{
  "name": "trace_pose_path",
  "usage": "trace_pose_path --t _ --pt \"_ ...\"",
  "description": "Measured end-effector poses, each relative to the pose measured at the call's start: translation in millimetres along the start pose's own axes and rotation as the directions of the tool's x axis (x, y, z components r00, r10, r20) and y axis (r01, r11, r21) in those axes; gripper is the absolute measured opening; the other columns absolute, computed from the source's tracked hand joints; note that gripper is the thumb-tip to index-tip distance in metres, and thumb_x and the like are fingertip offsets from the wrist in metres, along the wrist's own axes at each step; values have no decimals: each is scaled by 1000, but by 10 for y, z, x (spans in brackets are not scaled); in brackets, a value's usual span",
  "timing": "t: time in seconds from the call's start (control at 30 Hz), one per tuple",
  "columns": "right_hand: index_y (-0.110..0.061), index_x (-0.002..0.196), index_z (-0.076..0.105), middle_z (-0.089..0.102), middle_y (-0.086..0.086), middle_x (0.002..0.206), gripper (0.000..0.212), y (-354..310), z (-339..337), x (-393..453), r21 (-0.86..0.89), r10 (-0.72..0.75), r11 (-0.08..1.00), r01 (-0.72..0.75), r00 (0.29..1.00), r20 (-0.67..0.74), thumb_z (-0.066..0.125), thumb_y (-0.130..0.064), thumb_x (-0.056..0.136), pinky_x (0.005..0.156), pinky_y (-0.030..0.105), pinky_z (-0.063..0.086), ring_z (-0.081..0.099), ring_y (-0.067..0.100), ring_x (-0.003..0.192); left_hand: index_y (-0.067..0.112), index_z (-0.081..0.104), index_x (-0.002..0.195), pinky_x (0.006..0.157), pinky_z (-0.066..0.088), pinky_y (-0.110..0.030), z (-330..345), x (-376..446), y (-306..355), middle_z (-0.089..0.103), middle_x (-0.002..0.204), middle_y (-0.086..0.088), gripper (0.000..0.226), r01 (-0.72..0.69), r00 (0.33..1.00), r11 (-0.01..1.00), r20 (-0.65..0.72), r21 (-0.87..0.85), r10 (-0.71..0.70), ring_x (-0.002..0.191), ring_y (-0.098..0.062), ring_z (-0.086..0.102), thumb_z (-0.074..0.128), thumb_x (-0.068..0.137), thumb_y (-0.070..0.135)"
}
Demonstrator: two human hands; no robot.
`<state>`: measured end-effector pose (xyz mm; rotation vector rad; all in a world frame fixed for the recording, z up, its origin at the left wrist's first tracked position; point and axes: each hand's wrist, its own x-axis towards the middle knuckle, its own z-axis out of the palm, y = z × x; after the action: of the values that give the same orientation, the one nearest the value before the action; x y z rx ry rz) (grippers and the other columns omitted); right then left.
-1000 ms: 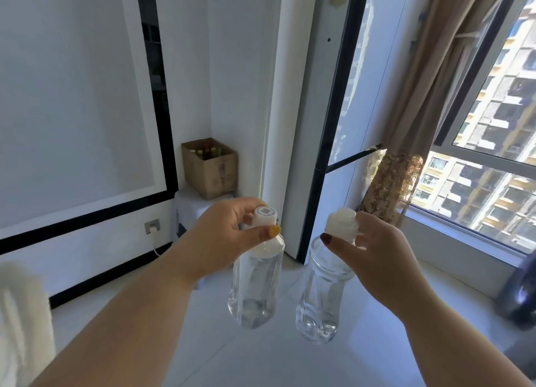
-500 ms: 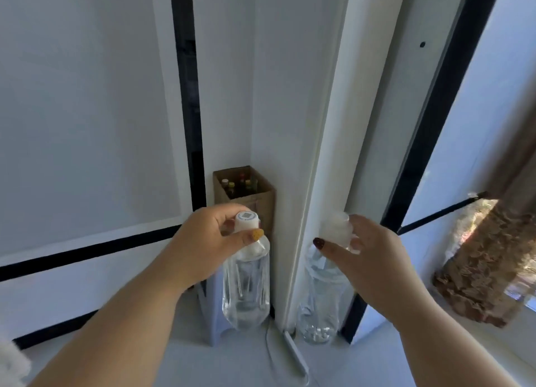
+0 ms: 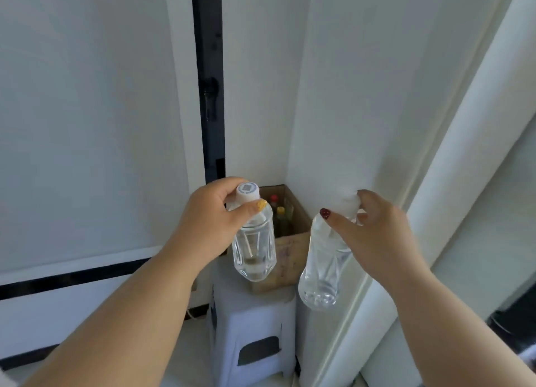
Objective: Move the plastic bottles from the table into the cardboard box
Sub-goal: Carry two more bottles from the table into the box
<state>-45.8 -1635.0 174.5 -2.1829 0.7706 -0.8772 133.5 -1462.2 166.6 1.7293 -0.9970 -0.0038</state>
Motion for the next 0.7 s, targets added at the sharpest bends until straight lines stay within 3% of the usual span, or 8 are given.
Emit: trace_pose_path --t 0.17,0.27,0.37,0.47,0.57,0.7 --pt "-30 69 54 61 -21 59 25 199 468 1100 47 13 999 -9 997 -78 71 -47 77 47 15 32 54 -1 55 29 72 102 82 50 -20 245 1127 -514 74 96 18 19 11 998 1000 65 -1 -11 94 6 66 75 83 32" --pt "-29 73 57 64 -28 71 21 381 733 1689 84 5 996 3 995 -97 70 -45 79 43 12 37 58 -5 63 32 72 101 80 48 -18 467 1655 -834 73 95 25 19 46 995 999 93 -25 -44 94 11 64 76 82 33" --pt "-33 84 63 66 -28 82 15 604 1013 2176 139 34 990 -26 998 -52 72 -43 78 50 7 42 61 -8 75 35 72 101 76 43 -13 696 2046 -1147 70 95 31 20 82 989 996 121 -15 -80 94 14 62 76 81 34" --pt "-31 84 63 68 -16 82 15 940 1366 2543 158 46 986 -46 999 6 73 -39 76 57 12 43 62 -3 77 40 71 93 66 45 -7 940 2310 -1499 70 92 30 15 137 981 990 136 23 -139 89 13 63 76 80 34" --pt "-31 85 62 67 -13 83 17 1284 1676 2771 147 88 984 -99 993 75 75 -37 76 54 10 41 61 -3 75 48 66 86 62 43 1 1164 2431 -1850 67 92 36 21 221 961 974 161 42 -225 87 16 62 79 77 34" --pt "-29 88 60 68 -10 86 21 1725 2092 2958 31 184 981 -192 968 173 75 -40 77 64 29 52 64 9 78 51 66 85 64 47 -8 1432 2479 -2273 68 89 34 24 308 928 942 177 132 -329 86 14 63 82 71 39"
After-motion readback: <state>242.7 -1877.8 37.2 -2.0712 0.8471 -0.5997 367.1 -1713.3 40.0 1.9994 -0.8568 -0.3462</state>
